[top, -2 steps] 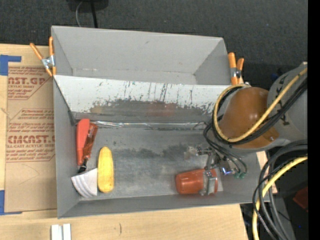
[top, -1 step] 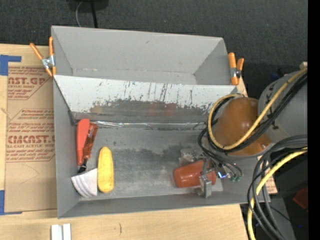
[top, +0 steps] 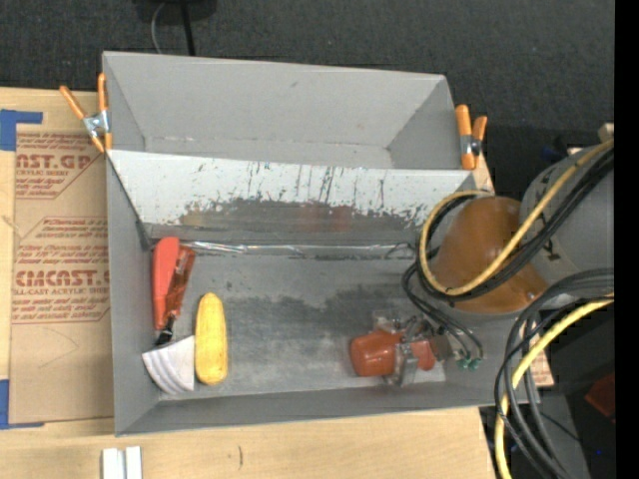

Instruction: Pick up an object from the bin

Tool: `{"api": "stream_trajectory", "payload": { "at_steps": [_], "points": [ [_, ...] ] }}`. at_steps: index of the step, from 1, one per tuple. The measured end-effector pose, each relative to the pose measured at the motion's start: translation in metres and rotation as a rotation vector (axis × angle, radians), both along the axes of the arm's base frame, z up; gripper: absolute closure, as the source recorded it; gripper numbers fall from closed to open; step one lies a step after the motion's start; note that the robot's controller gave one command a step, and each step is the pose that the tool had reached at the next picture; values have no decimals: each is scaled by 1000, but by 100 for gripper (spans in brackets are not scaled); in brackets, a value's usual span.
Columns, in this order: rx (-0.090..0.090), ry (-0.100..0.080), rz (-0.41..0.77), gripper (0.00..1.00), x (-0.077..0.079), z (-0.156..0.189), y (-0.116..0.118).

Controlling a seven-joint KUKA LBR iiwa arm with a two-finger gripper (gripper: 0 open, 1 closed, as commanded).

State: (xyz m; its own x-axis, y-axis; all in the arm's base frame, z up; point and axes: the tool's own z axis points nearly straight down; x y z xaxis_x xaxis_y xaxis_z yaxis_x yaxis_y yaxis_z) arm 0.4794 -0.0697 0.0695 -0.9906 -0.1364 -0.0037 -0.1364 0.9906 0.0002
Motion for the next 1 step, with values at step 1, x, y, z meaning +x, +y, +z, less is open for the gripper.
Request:
{"api": "stream_trajectory", "payload": {
  "at_steps": [1],
  "points": [
    [0,0,0,100,0,0,0]
  ]
}}
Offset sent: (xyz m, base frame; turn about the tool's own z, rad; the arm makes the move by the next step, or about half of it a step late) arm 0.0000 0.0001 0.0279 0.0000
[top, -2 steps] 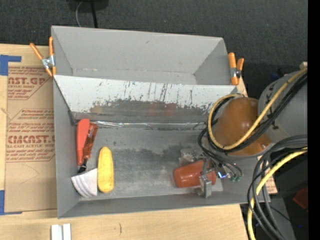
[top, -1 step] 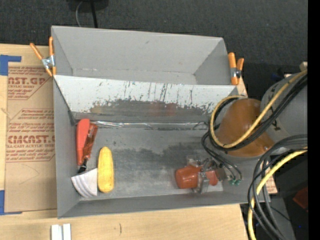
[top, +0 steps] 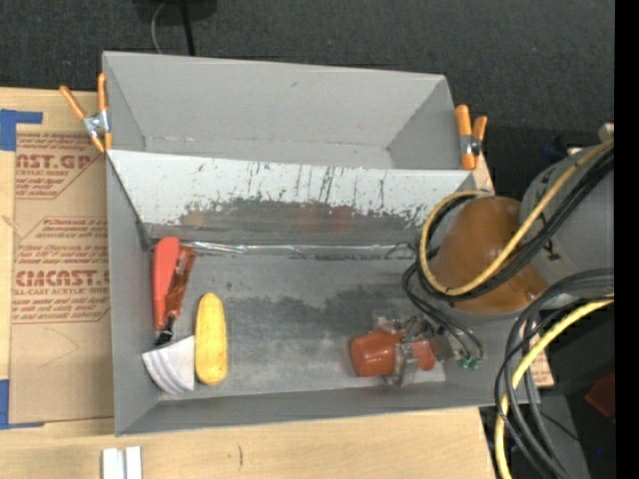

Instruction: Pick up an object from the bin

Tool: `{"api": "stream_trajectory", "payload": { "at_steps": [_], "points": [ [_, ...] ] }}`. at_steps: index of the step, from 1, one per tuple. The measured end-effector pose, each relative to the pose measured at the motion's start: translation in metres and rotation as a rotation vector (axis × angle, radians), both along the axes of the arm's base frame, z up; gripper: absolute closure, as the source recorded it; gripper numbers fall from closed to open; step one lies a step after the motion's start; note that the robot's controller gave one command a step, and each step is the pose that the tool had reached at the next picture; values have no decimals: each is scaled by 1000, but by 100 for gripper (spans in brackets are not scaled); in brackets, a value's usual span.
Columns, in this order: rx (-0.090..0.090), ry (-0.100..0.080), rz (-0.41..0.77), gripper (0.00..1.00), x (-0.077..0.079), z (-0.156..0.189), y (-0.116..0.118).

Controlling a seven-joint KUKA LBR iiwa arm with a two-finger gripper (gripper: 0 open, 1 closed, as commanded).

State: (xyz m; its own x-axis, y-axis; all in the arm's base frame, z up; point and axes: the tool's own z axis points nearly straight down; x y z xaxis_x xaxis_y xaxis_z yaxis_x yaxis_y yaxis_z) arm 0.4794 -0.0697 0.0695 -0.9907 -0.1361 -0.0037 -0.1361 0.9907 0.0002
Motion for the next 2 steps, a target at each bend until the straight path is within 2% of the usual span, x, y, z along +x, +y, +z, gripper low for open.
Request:
{"api": "stream_trajectory", "payload": {
  "at_steps": [1,2],
  "points": [
    [0,3,0,100,-1,3,0],
    [1,7,1,100,-2,33,1]
  ]
}}
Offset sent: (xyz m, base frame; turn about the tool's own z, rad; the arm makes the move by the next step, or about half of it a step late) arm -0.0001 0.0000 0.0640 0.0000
